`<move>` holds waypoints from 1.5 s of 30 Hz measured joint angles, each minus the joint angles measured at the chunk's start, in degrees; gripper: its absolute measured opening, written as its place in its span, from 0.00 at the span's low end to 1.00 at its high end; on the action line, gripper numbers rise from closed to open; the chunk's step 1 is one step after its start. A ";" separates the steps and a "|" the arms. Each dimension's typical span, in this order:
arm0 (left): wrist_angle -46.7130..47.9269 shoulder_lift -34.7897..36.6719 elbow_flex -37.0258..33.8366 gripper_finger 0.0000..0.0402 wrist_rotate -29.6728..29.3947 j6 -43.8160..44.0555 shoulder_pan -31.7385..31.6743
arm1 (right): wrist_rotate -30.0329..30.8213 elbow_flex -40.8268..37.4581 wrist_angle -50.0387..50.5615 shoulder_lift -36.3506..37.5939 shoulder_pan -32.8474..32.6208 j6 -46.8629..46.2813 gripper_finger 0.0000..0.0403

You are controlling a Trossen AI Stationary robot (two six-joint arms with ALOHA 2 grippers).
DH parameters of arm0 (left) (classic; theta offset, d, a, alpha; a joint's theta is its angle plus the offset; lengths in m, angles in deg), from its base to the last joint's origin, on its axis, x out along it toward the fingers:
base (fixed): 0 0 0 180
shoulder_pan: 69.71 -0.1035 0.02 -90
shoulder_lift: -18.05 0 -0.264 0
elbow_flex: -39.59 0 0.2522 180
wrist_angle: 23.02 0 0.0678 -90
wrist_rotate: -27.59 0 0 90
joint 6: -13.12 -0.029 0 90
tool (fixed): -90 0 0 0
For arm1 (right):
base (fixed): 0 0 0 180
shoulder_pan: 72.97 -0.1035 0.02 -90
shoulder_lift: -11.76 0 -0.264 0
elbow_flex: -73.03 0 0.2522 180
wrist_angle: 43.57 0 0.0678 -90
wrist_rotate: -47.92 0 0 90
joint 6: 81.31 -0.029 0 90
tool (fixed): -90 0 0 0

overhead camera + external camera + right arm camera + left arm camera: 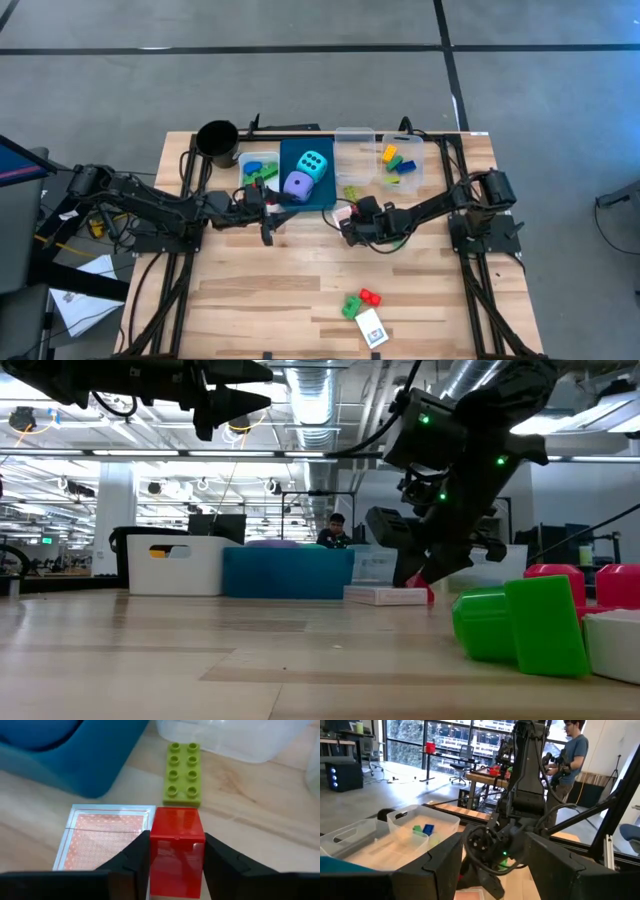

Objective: Pick & Place Toys
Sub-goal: Put the small red game piece into the right transparent bin

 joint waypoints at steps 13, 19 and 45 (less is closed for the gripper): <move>1.71 0.00 0.02 0.51 0.04 0.18 1.62 | 3.42 -0.09 4.30 6.57 -4.53 0.02 0.33; 1.91 0.00 0.02 0.51 0.07 0.18 1.62 | 9.04 -0.07 5.05 13.84 -8.32 2.05 0.33; 1.89 0.00 0.02 0.51 0.22 0.18 1.62 | 15.50 -0.02 40.71 33.09 1.13 -1.54 0.33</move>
